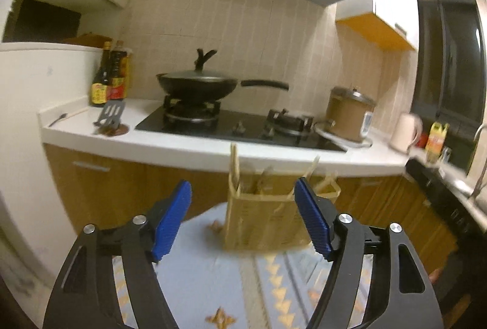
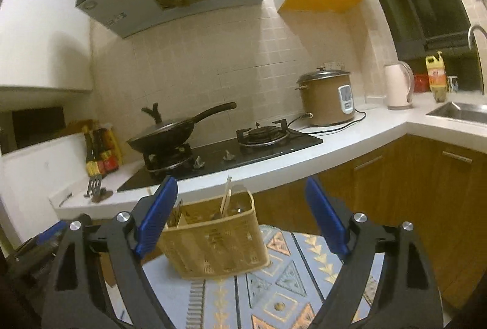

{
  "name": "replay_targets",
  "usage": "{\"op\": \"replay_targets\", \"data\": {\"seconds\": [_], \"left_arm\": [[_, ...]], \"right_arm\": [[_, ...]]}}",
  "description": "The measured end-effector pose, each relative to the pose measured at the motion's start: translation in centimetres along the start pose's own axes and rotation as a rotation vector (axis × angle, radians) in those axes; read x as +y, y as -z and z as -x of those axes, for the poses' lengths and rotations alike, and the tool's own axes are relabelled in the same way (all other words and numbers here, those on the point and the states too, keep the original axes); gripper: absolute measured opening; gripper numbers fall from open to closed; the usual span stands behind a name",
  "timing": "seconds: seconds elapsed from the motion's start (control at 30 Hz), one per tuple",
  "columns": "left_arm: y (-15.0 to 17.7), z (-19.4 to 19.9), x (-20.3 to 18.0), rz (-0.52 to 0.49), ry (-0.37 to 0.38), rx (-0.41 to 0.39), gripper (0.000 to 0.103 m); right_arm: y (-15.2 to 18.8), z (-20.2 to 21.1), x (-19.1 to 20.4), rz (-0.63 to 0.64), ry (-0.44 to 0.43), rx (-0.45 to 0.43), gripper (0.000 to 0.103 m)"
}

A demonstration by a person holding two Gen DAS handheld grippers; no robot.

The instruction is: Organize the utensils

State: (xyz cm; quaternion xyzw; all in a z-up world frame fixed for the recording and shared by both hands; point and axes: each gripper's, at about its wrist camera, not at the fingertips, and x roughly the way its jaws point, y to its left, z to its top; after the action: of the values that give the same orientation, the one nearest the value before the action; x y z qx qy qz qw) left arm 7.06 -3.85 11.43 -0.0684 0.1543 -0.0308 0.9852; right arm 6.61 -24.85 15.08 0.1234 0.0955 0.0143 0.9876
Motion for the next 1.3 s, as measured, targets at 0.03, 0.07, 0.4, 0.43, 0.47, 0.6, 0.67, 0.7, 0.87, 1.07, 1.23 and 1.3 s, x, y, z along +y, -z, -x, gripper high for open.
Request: {"op": "replay_targets", "data": {"seconds": [0.03,0.07,0.4,0.43,0.47,0.6,0.67,0.7,0.87,1.07,1.23,1.3], "left_arm": [[0.5,0.3,-0.2,-0.009,-0.021,0.001,0.071],[1.2,0.7,-0.5,-0.021,-0.039,-0.002,0.072],[3.3,2.6,-1.2,-0.061,-0.163,-0.067,0.092],[3.7,2.4,-1.2,-0.061,-0.176,-0.069,0.092],[4.1,2.2,-1.1,-0.056,-0.181,-0.066,0.092],[5.1,1.2,-0.7,-0.019,-0.175,-0.06,0.092],[5.6,0.7,-0.6,-0.005,-0.175,-0.065,0.092],[5.8,0.3,-0.7,0.0,-0.17,-0.061,0.092],[6.9,-1.7,-1.5,-0.052,-0.182,-0.009,0.092],[7.4,-1.5,-1.5,-0.096,-0.22,-0.026,0.093],[7.4,-1.4,-0.7,-0.065,-0.219,-0.02,0.093],[7.4,-1.5,-0.5,-0.062,-0.217,-0.01,0.093]], "right_arm": [[0.3,0.4,0.1,0.012,-0.004,0.003,0.082],[0.7,0.8,0.2,0.028,-0.008,0.007,0.083],[4.1,1.5,1.2,0.147,-0.034,0.027,0.092],[4.4,1.3,1.2,0.149,-0.03,0.032,0.092],[4.8,0.9,1.1,0.15,-0.027,0.043,0.092],[5.9,0.1,0.8,0.156,-0.028,0.064,0.092],[6.4,-0.2,0.8,0.169,-0.029,0.071,0.093],[6.6,-0.3,0.8,0.176,-0.029,0.075,0.094],[7.6,-1.5,0.4,0.191,-0.013,0.126,0.095],[7.4,-1.6,-0.5,0.172,0.026,0.123,0.095],[7.6,-1.9,-0.9,0.176,0.054,0.129,0.095],[7.6,-1.9,-1.0,0.174,0.061,0.129,0.095]]}}
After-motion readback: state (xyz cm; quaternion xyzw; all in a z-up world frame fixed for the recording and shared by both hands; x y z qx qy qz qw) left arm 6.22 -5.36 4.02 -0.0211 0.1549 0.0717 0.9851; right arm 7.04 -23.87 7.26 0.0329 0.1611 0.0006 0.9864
